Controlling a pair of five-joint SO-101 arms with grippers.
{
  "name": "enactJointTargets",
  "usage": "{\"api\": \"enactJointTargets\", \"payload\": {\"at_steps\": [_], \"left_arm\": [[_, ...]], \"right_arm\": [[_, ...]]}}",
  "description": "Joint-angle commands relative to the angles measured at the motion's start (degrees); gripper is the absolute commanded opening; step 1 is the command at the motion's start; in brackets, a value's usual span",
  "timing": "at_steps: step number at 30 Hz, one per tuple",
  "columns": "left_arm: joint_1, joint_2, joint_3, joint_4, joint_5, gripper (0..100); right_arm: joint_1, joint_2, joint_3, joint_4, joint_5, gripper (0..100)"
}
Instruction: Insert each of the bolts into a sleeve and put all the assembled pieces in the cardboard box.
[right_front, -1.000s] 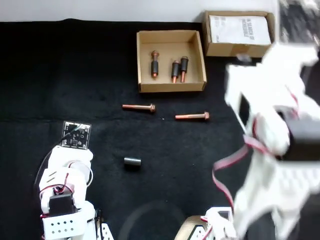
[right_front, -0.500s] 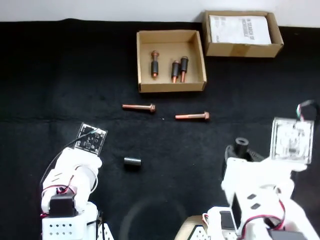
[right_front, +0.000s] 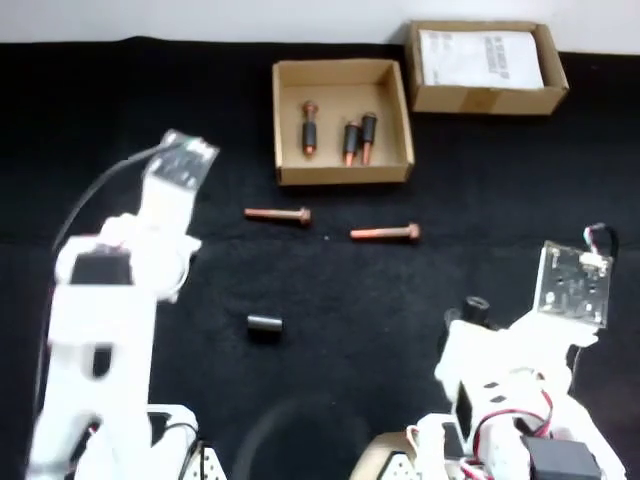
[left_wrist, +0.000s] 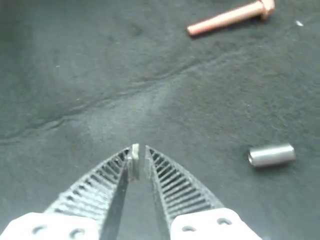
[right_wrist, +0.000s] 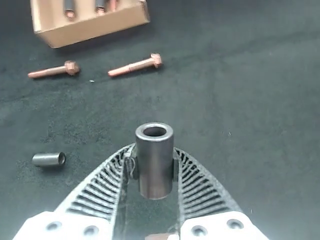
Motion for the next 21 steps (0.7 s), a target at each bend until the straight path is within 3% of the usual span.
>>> {"api": "enactJointTargets", "payload": {"at_steps": [1, 7, 12, 21], "left_arm": [[4.9, 11.0, -13.9, 4.9, -0.4, 5], [14.6, 24.9, -28.8, 9.8, -0.6, 6], [21.5, 38.2, -40.3, 13.2, -0.8, 13], [28.4, 61.5, -64.6, 20.8, -18.5, 13]], "right_arm": [[8.8, -0.4, 1.0, 0.1, -0.4, 0.7], [25.0, -0.4, 4.1, -3.3, 2.5, 0.7], [32.6, -0.5, 5.9, -3.6, 4.1, 0.7], [39.3, -11.2, 16.9, -8.4, 6.9, 0.7]]}}
